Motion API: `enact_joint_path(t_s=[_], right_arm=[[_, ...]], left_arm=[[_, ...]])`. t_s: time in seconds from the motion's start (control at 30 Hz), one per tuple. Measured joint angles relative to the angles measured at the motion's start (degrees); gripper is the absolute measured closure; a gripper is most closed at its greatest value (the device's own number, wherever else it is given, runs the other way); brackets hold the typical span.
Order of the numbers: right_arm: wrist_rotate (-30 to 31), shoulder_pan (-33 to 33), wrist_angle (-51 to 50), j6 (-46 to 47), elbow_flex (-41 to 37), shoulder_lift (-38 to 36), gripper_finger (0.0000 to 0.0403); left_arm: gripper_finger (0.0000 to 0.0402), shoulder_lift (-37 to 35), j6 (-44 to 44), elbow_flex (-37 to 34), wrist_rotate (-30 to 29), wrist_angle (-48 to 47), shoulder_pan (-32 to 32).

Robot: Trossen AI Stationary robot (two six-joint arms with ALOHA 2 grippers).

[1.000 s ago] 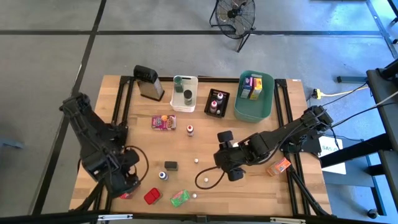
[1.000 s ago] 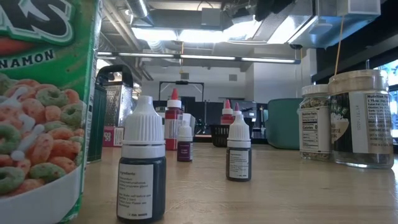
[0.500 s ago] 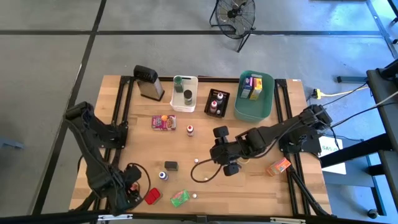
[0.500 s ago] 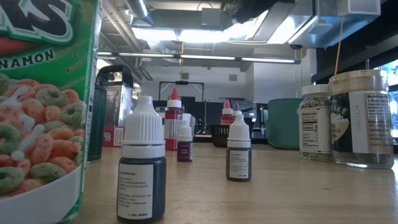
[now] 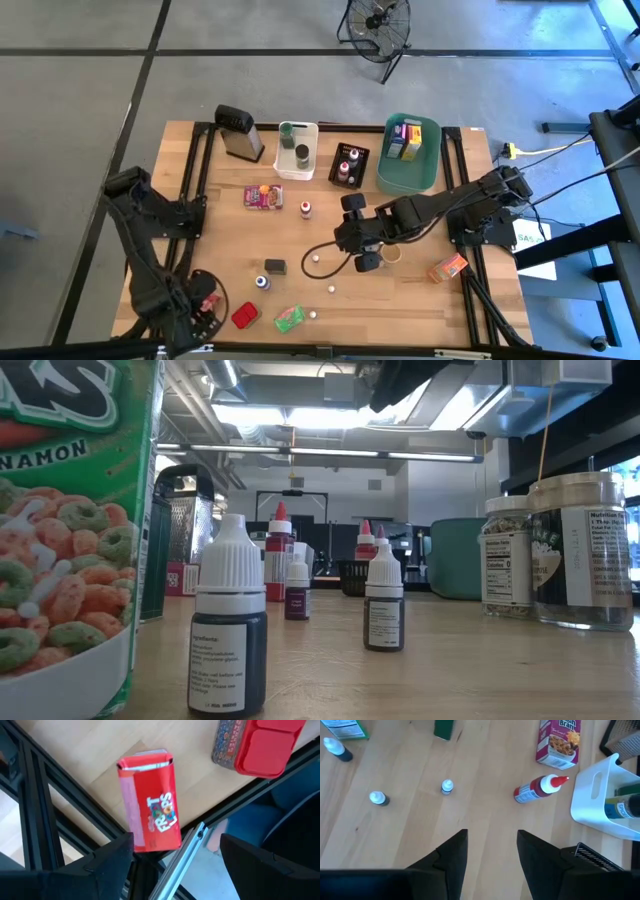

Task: Pick & Place Kitchen Items
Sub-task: Put the red cereal box into the green bin

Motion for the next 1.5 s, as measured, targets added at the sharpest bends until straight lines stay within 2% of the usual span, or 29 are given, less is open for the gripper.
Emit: enact_joint_path(t_s=[0.33, 0.53, 1.5], right_arm=[[-3.39, -0.03, 0.04, -1.48, 0.0, 0.0, 0.0231], [-3.45, -0.05, 0.09, -1.49, 0.0, 0.0, 0.0231], [-3.43, -0.05, 0.87, -2.56, 0.0, 0.0, 0.0231]], left_arm=[[0.0109, 0.17, -1.79, 0.0, -3.31, -0.99, -2.19], [0.0109, 2.05, -0.27, 0.0, -0.98, -1.49, -2.19], [0.0109, 5.9, 1.84, 0.0, -1.3, -0.71, -2.19]])
